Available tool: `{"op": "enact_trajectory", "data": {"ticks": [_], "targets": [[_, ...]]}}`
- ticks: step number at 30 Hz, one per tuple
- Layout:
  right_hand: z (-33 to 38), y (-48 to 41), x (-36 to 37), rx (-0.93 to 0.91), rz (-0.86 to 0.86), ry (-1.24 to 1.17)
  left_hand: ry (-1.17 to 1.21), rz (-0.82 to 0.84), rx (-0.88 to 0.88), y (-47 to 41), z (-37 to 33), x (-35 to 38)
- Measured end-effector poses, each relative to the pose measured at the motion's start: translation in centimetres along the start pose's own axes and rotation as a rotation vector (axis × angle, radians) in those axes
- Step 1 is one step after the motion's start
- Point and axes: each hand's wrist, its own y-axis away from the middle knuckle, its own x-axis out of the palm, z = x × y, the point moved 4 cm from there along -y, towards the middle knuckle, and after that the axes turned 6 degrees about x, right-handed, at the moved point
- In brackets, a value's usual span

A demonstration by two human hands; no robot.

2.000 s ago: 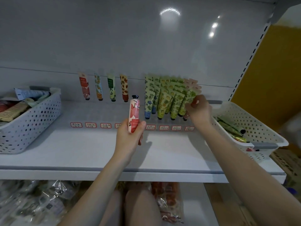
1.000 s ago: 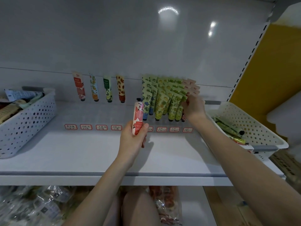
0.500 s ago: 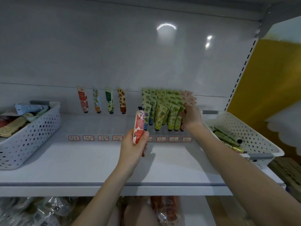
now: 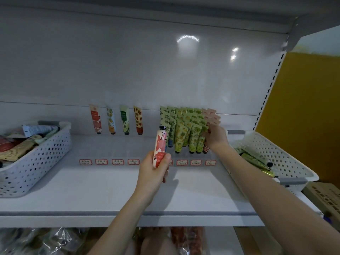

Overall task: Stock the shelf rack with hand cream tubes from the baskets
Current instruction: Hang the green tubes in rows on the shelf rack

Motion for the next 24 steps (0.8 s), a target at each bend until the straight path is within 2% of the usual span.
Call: {"op": "enact_trajectory", "data": {"ticks": [4,9,12,14,18,20,22,24], "targets": [[0.0,0.3,-0.3,0.010,0.029,-0.040,0.052,0.031,-0.013,0.2,-0.9,0.4],[0.2,0.9,-2.9,0.045,0.035,-0.095,0.226,0.093,-0.151,0.5,-1.6,0.8],[1.5,3.1,-5.7,-0.047,-0.022,-0.372,0.330,0.146,-0.216,0.9,-2.0,1.3],[2.7,5.2,-6.7,-0.128,0.088,-0.563,0.366,0.211,-0.250,1.2,-2.4,1.8],[4.1,9.0,-6.1,-0.196,0.435,-0.597,0.317,0.347,-0.267,1.9,-3.0,3.0],[3.6,9.6,-5.7,-0.170,0.481,-0.674,0.274,0.378,-0.259,2.2,-3.1,3.2],[2.3,9.7,-5.3,-0.068,0.484,-0.803,0.229,0.374,-0.216,2.5,-3.3,3.0],[0.9,9.9,-5.0,0.054,0.488,-0.921,0.191,0.284,-0.144,2.2,-3.2,2.3]]}}
